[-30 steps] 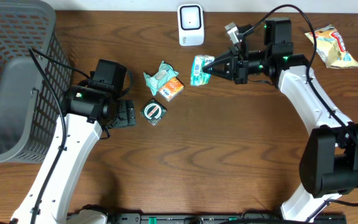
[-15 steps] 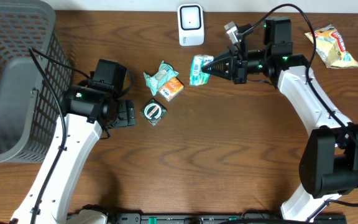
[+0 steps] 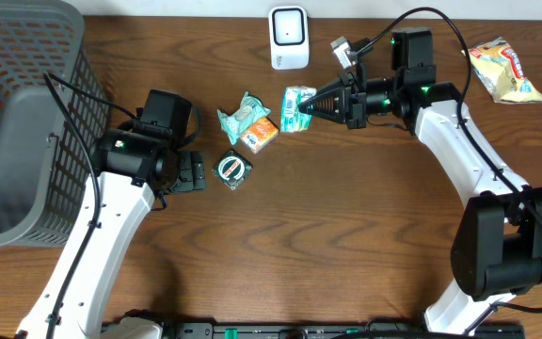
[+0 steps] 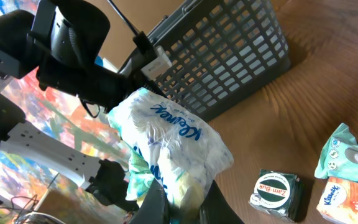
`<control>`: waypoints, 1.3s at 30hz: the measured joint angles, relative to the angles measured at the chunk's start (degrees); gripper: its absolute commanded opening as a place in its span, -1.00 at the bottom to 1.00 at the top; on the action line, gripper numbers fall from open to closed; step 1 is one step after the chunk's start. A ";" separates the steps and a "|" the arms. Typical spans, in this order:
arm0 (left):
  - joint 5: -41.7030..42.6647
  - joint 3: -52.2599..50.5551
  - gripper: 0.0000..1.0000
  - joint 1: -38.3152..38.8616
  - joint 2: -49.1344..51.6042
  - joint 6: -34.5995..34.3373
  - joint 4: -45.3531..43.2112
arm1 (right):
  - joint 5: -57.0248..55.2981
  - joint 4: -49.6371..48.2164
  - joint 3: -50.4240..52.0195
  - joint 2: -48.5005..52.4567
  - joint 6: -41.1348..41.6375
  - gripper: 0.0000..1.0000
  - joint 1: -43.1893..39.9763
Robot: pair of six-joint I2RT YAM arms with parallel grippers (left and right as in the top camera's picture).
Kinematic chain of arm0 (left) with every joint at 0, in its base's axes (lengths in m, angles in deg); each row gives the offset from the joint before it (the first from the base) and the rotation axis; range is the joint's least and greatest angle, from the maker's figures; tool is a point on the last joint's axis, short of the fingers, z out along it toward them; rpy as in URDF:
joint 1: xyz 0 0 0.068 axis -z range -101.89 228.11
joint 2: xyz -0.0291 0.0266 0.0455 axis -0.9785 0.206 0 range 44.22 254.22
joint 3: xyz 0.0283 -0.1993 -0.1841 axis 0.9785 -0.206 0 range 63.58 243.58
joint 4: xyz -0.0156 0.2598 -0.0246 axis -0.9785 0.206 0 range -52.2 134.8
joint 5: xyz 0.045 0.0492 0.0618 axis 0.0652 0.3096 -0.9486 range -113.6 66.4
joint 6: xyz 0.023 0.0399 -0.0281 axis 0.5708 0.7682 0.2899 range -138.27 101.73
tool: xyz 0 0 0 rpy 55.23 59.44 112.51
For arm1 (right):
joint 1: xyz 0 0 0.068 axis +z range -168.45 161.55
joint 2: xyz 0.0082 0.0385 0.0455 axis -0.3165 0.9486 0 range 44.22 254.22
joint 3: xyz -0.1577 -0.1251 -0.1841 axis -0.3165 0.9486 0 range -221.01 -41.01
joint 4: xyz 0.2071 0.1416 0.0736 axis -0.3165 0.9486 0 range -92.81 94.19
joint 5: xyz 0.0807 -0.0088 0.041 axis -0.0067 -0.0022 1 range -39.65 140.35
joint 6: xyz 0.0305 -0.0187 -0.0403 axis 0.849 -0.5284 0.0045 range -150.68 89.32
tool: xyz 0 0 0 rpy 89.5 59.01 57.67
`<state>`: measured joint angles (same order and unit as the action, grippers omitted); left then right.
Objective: Scan the item barcode
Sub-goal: 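Lift the tissue pack up toward the scanner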
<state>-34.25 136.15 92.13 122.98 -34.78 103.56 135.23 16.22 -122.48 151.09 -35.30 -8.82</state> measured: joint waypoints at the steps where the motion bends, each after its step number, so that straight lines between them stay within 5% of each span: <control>1: 0.00 0.00 0.96 0.00 0.00 0.00 0.00 | -0.26 0.00 0.00 -0.02 0.02 -0.97 0.00; 29: 0.00 0.00 0.96 0.00 0.00 0.00 0.00 | -8.63 0.07 0.00 0.00 -2.14 -0.98 3.89; 39: 0.00 0.00 0.96 0.00 0.00 0.00 -0.02 | -35.28 5.86 0.02 0.00 0.52 -0.97 3.89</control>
<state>-34.25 136.15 92.13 122.98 -34.78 103.54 99.95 22.08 -122.46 151.09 -34.78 -4.93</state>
